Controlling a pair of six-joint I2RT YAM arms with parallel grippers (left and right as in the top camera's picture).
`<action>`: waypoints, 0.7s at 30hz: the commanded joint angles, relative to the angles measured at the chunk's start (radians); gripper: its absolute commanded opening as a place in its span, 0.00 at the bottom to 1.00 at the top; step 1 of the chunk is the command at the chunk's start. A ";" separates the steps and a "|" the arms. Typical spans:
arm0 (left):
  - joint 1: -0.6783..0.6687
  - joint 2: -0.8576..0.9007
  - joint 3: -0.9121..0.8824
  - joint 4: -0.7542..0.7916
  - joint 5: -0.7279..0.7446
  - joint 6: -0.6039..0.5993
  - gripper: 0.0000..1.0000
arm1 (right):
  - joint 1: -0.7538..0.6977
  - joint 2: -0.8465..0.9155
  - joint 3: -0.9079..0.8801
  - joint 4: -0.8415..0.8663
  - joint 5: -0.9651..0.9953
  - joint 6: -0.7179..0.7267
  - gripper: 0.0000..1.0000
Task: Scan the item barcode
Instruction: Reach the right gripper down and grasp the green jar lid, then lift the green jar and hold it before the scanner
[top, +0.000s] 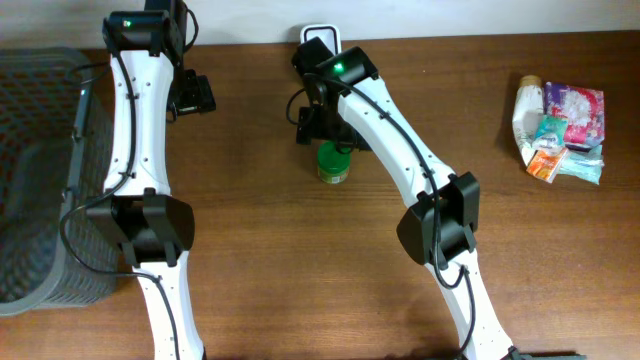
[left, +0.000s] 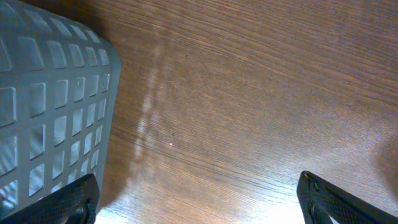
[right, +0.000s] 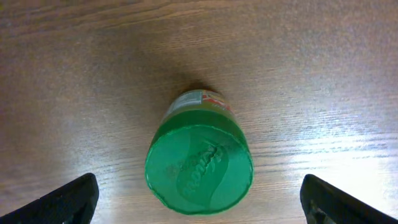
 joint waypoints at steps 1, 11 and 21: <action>0.000 -0.001 -0.004 -0.001 -0.003 0.011 0.99 | -0.010 -0.016 -0.054 0.027 0.027 0.052 0.99; 0.000 -0.001 -0.004 -0.001 -0.003 0.011 0.99 | -0.024 -0.016 -0.219 0.140 -0.088 -0.290 0.99; 0.000 -0.001 -0.004 -0.001 -0.003 0.011 0.99 | -0.021 -0.015 -0.229 0.133 -0.114 -0.428 0.99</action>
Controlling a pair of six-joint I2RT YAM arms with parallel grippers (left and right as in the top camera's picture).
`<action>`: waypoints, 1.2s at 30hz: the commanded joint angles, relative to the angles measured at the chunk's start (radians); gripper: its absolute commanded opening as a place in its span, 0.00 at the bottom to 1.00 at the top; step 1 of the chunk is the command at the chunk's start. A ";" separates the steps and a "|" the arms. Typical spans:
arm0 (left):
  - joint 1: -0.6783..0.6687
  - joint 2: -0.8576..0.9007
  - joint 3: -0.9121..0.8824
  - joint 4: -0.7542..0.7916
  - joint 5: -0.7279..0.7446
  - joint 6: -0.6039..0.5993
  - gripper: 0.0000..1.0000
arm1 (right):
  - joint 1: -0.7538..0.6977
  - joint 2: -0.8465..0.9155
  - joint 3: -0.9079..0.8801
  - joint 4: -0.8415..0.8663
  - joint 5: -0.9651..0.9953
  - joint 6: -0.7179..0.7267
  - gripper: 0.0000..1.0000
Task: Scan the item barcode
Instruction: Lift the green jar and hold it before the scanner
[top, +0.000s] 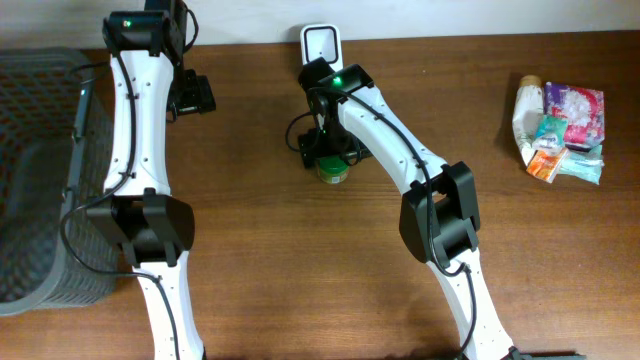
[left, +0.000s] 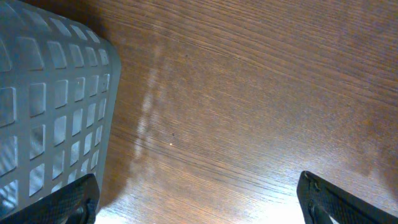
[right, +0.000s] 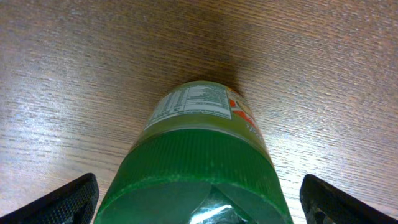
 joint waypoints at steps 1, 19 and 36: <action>0.000 -0.001 -0.004 -0.001 -0.003 0.011 0.99 | -0.003 -0.015 -0.015 0.001 -0.015 -0.028 0.99; 0.000 -0.001 -0.004 -0.001 -0.003 0.011 0.99 | -0.002 0.003 0.050 -0.036 -0.017 0.040 0.64; 0.000 -0.001 -0.004 -0.001 -0.003 0.011 0.99 | -0.212 -0.004 0.398 -0.199 -0.901 0.458 0.61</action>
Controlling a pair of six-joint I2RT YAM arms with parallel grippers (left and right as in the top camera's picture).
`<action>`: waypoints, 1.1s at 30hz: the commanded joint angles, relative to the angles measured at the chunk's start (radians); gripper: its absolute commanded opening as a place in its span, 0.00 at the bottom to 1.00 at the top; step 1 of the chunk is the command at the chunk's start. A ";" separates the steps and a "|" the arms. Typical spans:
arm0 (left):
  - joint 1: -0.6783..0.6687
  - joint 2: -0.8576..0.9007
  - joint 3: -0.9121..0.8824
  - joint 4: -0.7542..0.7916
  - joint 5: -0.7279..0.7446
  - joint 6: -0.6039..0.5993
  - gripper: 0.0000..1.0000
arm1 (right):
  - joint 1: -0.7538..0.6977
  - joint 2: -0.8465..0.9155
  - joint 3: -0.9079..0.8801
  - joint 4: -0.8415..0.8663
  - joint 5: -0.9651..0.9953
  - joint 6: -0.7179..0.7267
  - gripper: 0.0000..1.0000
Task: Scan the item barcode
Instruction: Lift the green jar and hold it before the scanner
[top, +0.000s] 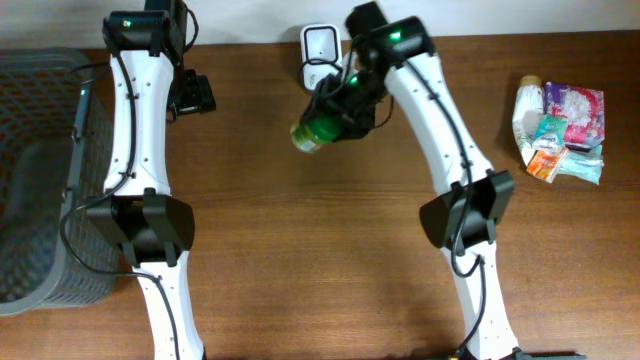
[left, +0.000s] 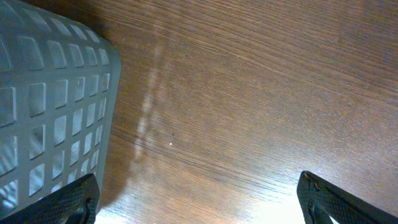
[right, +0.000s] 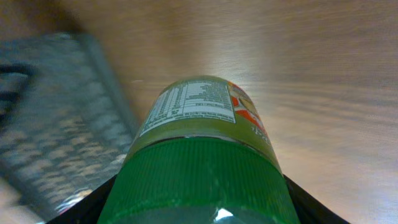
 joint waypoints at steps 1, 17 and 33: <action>0.000 -0.001 -0.004 -0.001 -0.003 0.010 0.99 | -0.077 -0.015 0.019 0.038 -0.349 0.160 0.61; 0.000 -0.001 -0.004 -0.001 -0.003 0.010 0.99 | -0.143 -0.015 0.019 0.254 -0.255 0.375 0.61; 0.000 -0.001 -0.004 -0.001 -0.003 0.010 0.99 | 0.040 0.126 -0.014 1.080 0.872 -0.105 0.68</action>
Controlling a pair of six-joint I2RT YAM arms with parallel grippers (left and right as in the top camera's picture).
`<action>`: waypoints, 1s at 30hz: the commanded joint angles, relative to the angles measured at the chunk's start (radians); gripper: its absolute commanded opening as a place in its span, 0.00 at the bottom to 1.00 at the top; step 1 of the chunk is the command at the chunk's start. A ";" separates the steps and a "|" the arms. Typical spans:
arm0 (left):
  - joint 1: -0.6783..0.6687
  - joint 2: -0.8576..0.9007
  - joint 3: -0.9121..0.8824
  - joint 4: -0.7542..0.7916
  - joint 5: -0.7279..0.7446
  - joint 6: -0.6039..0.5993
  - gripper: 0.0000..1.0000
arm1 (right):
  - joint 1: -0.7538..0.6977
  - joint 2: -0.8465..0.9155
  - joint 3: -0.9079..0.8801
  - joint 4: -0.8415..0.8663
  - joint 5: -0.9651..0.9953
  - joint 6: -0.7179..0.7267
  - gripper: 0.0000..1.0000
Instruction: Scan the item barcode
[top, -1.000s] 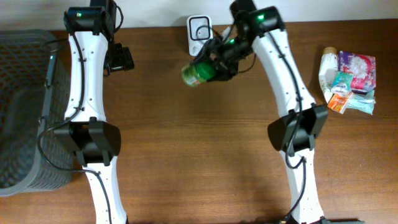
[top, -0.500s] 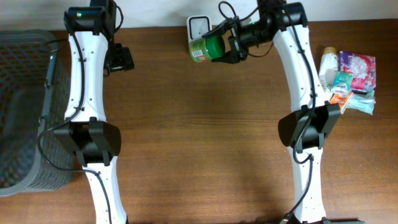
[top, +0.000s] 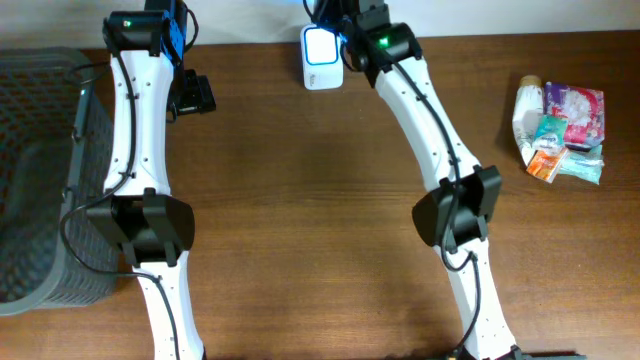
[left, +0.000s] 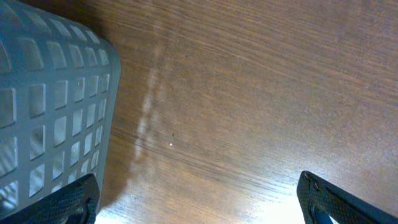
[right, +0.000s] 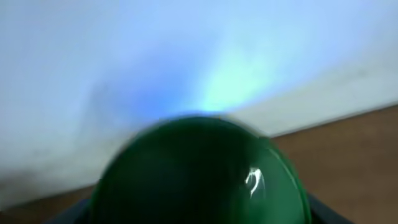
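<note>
A green bottle cap (right: 199, 174), blurred, fills the lower half of the right wrist view, and my right gripper (right: 199, 214) is shut on the bottle. Behind it are a white wall and a blue glow. In the overhead view the right gripper (top: 342, 14) is at the table's far edge, just beside the white scanner (top: 322, 45), whose face glows bluish white. The arm hides the bottle there. My left gripper (top: 192, 93) hangs open over bare wood near the back left, with nothing between its fingertips (left: 74, 199).
A grey mesh basket (top: 40, 170) stands at the left edge, its corner close to the left gripper (left: 199, 202). A pile of packets and a tube (top: 562, 118) lies at the far right. The wooden table (top: 300, 200) spreads between them.
The right gripper has moved with the bottle from over the table in front of the scanner to the back edge beside it. The scanner's face now glows blue. The left arm is unchanged.
The green bottle stood upright on the table below the scanner, with my right gripper open above it. Then the gripper was down around the bottle. Then it held the bottle tilted in the air near the scanner, and now at the scanner's top.
</note>
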 joint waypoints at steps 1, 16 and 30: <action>0.000 -0.001 -0.004 -0.001 -0.004 0.008 0.99 | 0.005 0.084 0.000 0.143 0.043 -0.110 0.68; 0.000 -0.001 -0.004 -0.001 -0.004 0.008 0.99 | -0.076 -0.099 0.003 -0.068 0.117 -0.150 0.61; 0.000 -0.001 -0.004 -0.001 -0.004 0.008 0.99 | -0.190 -0.030 -0.076 -0.917 -0.101 -0.132 0.72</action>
